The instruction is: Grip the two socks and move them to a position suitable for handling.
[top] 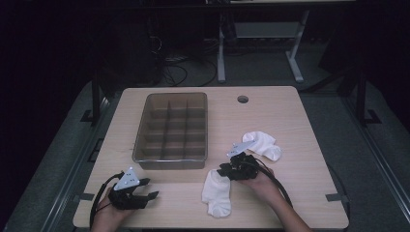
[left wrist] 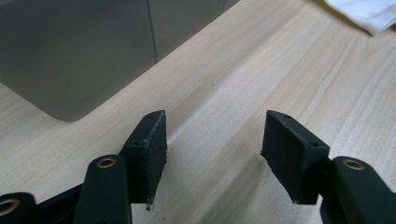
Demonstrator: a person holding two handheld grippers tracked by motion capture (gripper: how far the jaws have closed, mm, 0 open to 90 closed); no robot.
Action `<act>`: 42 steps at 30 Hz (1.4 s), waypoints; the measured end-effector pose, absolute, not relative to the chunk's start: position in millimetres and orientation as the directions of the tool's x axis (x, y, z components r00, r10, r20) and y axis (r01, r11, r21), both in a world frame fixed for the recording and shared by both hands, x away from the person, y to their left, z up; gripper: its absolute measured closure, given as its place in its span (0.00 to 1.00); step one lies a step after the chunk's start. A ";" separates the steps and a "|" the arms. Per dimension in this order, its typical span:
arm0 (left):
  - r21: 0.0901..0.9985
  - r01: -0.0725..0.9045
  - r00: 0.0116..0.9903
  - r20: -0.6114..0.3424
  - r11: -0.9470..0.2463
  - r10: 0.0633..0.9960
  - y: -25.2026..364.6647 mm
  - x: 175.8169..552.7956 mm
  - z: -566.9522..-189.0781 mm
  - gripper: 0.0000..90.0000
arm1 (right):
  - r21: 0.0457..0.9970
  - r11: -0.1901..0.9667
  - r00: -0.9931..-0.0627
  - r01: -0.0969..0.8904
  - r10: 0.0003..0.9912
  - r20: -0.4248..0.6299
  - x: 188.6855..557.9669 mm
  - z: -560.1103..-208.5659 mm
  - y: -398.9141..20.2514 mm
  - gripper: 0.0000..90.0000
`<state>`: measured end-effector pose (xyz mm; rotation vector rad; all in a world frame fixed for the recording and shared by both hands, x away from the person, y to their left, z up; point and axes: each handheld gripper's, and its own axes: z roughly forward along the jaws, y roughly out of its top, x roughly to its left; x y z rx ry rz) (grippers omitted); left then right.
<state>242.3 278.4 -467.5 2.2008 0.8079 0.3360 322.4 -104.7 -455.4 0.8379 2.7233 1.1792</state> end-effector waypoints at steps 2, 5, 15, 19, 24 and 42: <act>0.726 0.444 0.765 -0.003 -0.525 0.644 277.9 242.7 -468.9 0.39 | 0.684 0.562 -0.850 0.466 0.498 0.170 324.0 -458.7 -103.7 0.77; 0.721 0.446 0.763 0.003 -0.530 0.646 277.5 243.1 -470.9 0.32 | 0.674 0.566 -0.850 0.475 0.495 0.183 325.7 -463.3 -102.2 0.78; 0.737 0.436 0.764 0.001 -0.517 0.646 279.5 242.7 -473.9 0.27 | 0.671 0.584 -0.861 0.456 0.481 0.166 322.2 -462.3 -101.3 0.94; 0.735 0.438 0.761 0.002 -0.517 0.648 279.7 242.9 -474.0 0.25 | 0.674 0.575 -0.851 0.465 0.500 0.160 319.4 -457.4 -106.1 0.94; 0.735 0.439 0.761 0.002 -0.517 0.649 279.9 242.9 -474.0 0.25 | 0.677 0.553 -0.831 0.485 0.532 0.161 313.7 -452.1 -115.8 0.93; 0.735 0.441 0.759 0.001 -0.515 0.651 280.1 242.8 -474.0 0.25 | 0.646 0.512 -0.756 0.567 0.635 0.160 289.1 -452.6 -170.6 0.85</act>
